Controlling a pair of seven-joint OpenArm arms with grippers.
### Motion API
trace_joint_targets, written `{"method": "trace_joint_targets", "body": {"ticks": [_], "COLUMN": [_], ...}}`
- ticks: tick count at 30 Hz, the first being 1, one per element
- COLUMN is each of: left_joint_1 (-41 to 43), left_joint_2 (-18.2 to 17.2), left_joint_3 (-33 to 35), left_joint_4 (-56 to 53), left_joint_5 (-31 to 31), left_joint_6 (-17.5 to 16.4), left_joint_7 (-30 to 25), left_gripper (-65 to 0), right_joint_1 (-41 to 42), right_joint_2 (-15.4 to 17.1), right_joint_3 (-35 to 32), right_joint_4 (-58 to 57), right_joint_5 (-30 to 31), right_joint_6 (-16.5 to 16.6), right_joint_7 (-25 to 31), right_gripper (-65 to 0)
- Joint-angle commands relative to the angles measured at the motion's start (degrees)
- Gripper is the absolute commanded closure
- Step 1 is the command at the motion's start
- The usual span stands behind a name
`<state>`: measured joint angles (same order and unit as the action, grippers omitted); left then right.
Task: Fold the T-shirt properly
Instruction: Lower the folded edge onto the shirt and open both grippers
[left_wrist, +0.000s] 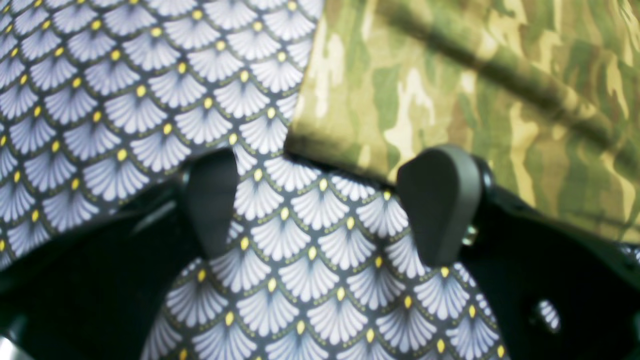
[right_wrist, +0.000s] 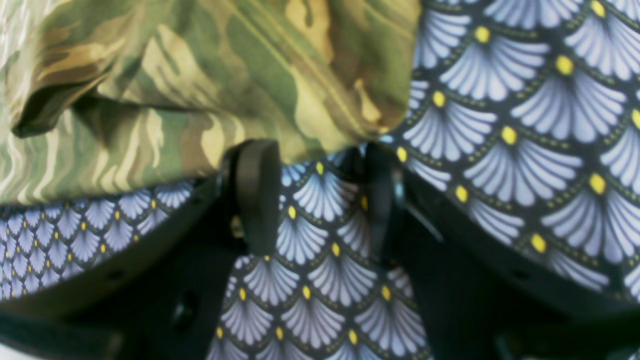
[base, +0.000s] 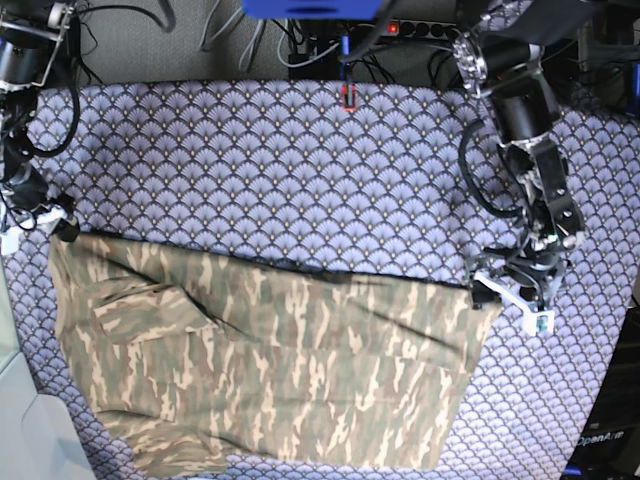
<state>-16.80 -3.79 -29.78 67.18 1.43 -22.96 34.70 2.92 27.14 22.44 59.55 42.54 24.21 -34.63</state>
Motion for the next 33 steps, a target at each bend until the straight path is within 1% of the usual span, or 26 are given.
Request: {"method": "trace_joint_targets", "body": {"ticks": [1,13,15,30,33], "left_joint_1": [-2.1,-2.2,-2.1,-2.1,-2.1], "left_joint_2": [-0.5,-0.4,-0.4,-0.8,-0.6], "left_joint_3": [0.1,-0.2,-0.2,-0.2,-0.2], "left_joint_4": [1.0,1.0,1.0,1.1,1.1], "left_joint_5": [-0.7,-0.7,-0.7,-0.7,-0.7], "left_joint_6": [-0.2,-0.2,-0.2,-0.2,-0.2], "left_joint_7": [-1.4,-1.4,-1.4,-1.2,-1.2], "left_gripper": [-51.2,-51.2,-51.2,-51.2,-51.2], "right_joint_1": [1.5,2.7,3.4,3.9,5.7], "right_joint_2": [1.4,1.1,0.6,-0.5,-1.1], "right_joint_3": [0.3,0.3,0.3,0.3,-0.2], "right_joint_4": [0.9,0.8,0.7,0.6,-0.8], "right_joint_5": [1.0,1.0,1.0,1.0,1.0], "right_joint_6": [0.7,0.7,0.7,0.4,0.3], "right_joint_7": [1.2,1.3,1.3,1.3,1.3], "right_gripper": [-28.7,-28.7,-28.7,-28.7,-28.7]}}
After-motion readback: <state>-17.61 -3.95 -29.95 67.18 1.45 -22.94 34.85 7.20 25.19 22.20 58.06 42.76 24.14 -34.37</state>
